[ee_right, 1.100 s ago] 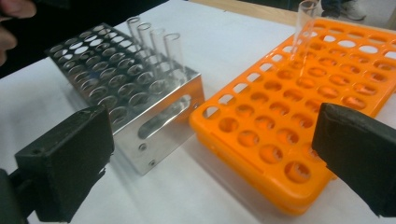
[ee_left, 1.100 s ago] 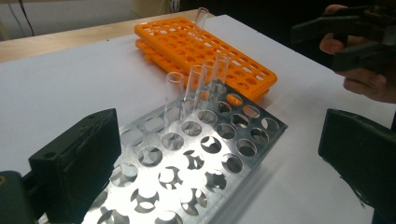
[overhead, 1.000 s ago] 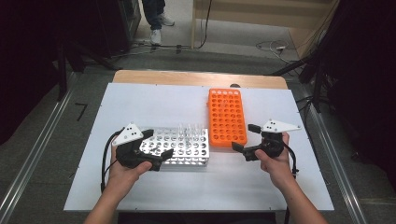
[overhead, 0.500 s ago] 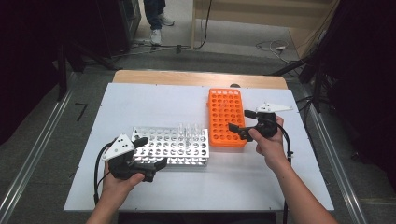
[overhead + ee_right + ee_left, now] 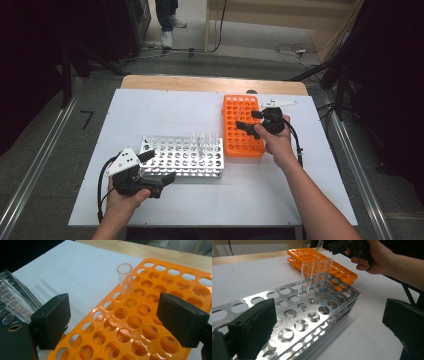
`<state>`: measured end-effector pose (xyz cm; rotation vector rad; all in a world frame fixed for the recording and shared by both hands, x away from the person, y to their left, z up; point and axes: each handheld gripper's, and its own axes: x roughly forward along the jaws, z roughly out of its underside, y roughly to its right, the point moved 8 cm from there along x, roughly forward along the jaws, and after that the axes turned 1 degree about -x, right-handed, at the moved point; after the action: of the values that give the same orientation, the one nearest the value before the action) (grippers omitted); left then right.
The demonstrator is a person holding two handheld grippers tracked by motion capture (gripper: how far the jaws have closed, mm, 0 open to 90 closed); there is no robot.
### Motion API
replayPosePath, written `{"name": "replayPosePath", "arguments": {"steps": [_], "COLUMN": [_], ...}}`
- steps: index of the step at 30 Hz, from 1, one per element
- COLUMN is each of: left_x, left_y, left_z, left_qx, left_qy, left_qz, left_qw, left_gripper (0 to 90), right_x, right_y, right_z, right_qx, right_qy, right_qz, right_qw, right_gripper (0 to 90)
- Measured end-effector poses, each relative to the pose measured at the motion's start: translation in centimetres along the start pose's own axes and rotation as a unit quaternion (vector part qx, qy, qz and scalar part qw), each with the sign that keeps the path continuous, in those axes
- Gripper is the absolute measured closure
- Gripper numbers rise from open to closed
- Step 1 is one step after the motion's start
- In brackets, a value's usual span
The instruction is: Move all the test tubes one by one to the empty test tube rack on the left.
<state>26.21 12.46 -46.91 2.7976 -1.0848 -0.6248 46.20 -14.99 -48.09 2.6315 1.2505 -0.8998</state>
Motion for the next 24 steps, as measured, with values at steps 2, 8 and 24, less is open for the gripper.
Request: {"name": "replayPosePath", "arguments": {"steps": [2,8,24], "left_x": [0.0,0.0,-0.1], "left_y": [0.0,-0.1,-0.1], "left_z": [0.0,0.1,0.0], "left_qx": [0.0,-0.003,-0.004], "left_qy": [0.0,-0.001,0.001], "left_qz": [0.0,0.0,0.0], "left_qw": [1.0,1.0,1.0], "left_gripper": [0.0,0.0,0.0], "right_x": [0.6,2.0,4.2], "right_y": [0.3,1.0,1.3], "right_z": [0.0,-0.1,0.0], "right_qx": [0.004,0.004,-0.016], "right_qy": [-0.005,-0.02,-0.06], "right_qz": [0.003,0.019,0.059], "right_qw": [1.0,0.9996,0.9963], "right_gripper": [13.6,26.1,63.4]}}
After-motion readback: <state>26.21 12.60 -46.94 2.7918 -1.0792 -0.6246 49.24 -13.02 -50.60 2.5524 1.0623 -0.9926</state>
